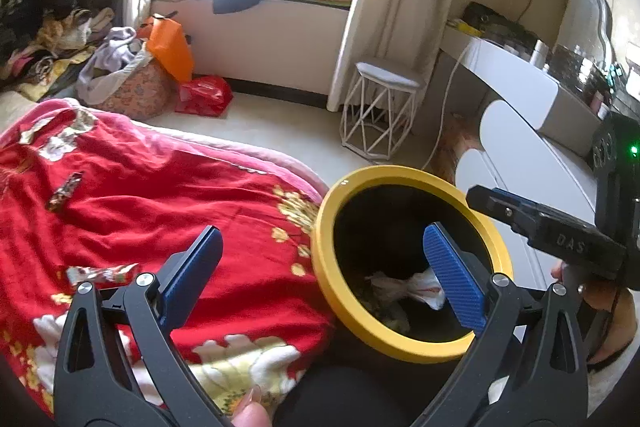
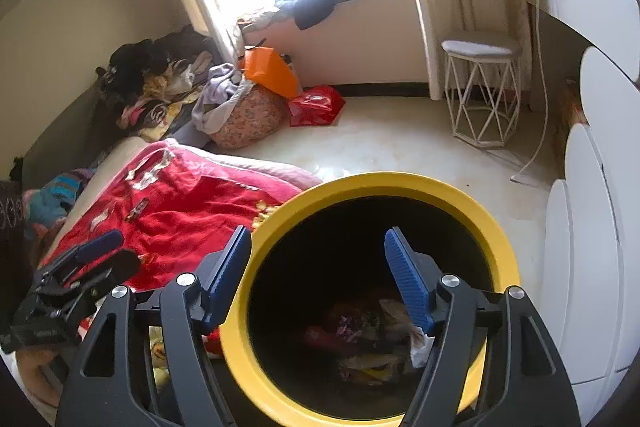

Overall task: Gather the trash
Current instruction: 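Move both open tools back toward the remaining candy wrappers on the bedspread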

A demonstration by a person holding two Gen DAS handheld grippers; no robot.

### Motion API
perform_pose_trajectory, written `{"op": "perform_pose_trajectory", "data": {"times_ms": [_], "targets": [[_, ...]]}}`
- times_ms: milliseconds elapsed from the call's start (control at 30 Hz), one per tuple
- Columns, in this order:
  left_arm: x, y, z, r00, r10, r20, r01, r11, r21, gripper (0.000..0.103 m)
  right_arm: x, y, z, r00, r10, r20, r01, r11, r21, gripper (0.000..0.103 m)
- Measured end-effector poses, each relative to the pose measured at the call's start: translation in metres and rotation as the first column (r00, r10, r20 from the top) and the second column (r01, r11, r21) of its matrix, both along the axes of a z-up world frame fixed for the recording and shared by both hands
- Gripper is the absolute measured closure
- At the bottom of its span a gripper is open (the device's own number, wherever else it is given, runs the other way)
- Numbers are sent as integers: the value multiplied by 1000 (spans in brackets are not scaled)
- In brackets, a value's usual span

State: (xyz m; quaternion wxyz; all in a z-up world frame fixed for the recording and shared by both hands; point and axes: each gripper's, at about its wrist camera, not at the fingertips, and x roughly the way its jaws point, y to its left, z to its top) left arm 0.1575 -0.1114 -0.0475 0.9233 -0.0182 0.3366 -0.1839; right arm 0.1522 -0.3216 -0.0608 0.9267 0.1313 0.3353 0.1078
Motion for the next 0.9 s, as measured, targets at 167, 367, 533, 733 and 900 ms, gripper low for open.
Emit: {"op": "perform_pose_trajectory", "data": {"times_ms": [167,367,533,733,900], "targets": [[-1,21,5,999,47,12,-47,999,-5,11,-1,17,4,999,41,10,-40,999,-23,36],[-2,51,11,994,101,26,-101,995,-13,11,1,49,9,993,119,21,-117,992,-55,35],[0,74,13,989,144,34,-143,990,-22,11,3,82,15,980,197,29,-194,978,-79,35],[3,108,17,977,208,46,-207,978,-29,11,11,125,15,954,298,25,-294,950,-104,35],[7,135,19,965,259,52,-258,966,-22,11,18,165,9,926,378,14,-374,920,-121,35]]}}
